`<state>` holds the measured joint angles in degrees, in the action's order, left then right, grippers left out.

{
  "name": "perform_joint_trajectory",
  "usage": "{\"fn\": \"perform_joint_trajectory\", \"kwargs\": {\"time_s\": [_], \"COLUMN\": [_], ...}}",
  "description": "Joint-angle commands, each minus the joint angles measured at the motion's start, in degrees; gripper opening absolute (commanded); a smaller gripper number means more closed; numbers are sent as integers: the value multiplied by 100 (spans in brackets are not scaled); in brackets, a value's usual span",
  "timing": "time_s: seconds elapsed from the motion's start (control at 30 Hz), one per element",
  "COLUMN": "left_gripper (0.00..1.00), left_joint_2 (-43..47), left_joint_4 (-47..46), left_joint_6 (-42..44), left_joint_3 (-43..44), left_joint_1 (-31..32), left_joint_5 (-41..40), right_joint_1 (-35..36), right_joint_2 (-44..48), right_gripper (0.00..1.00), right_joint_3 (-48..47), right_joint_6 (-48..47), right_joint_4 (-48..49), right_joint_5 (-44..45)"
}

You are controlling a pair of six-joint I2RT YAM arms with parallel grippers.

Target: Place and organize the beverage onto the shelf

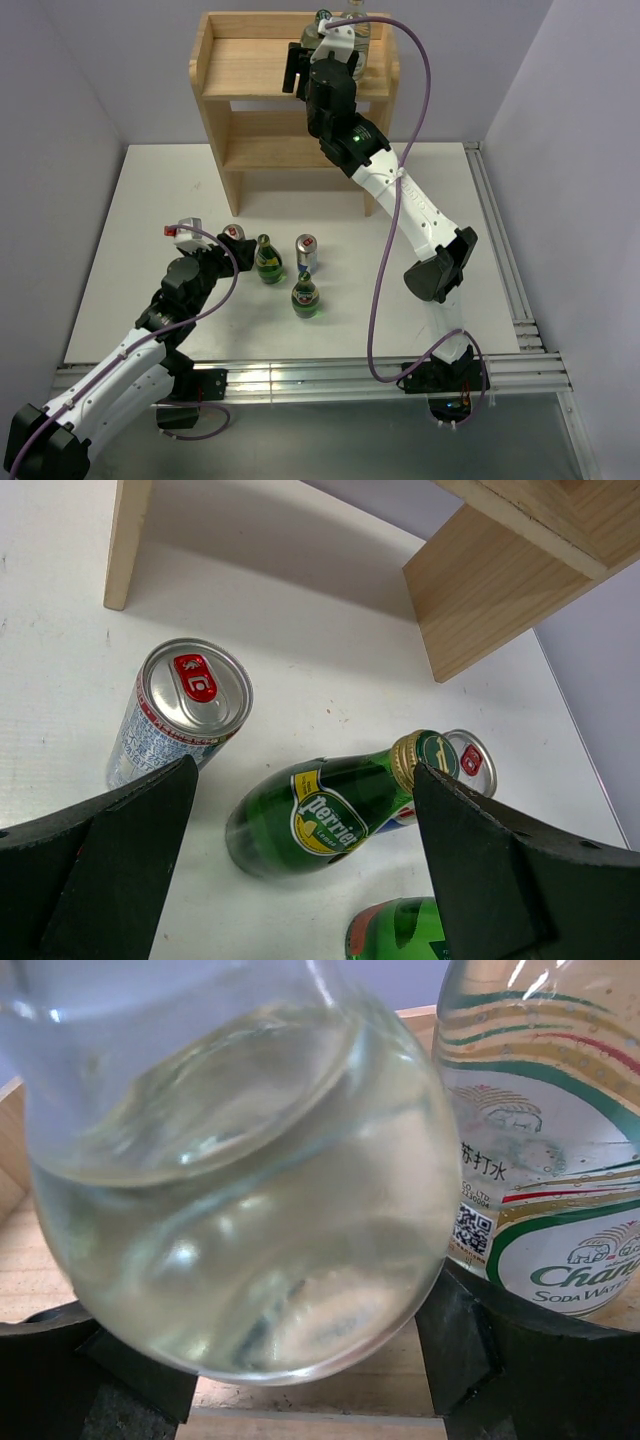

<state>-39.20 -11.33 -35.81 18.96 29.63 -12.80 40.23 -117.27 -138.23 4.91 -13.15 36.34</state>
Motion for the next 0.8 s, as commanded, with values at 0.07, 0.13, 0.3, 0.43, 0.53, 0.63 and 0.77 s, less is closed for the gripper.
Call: {"fn": "perform_joint_trajectory", "kwargs": {"time_s": [0.07, 0.13, 0.3, 0.43, 0.53, 0.63, 0.77], "left_gripper": [96, 96, 96, 96, 96, 96, 96], "left_joint_2": [62, 53, 53, 53, 44, 27, 0], "left_joint_4": [-176, -176, -176, -176, -176, -176, -202], "left_joint_6": [-31, -31, -31, -40, -31, -22, -13], "left_joint_3": [-6, -6, -6, -6, -6, 11, 11], "left_joint_1": [26, 25, 26, 17, 17, 25, 25], "left_joint_5": [14, 5, 14, 23, 14, 14, 5], "right_joint_1": [-94, -94, -94, -94, -94, -103, -103], "right_joint_2": [-32, -33, -120, -191, -243, -322, -375], "right_gripper": [76, 75, 75, 71, 66, 63, 63], "right_joint_3": [156, 156, 104, 77, 51, 25, 16], "right_joint_6": [-7, 2, 19, -25, -51, -51, -42], "right_joint_4": [-109, -109, -109, -74, -30, -30, -39], "right_joint_5": [119, 110, 102, 137, 137, 137, 128]}}
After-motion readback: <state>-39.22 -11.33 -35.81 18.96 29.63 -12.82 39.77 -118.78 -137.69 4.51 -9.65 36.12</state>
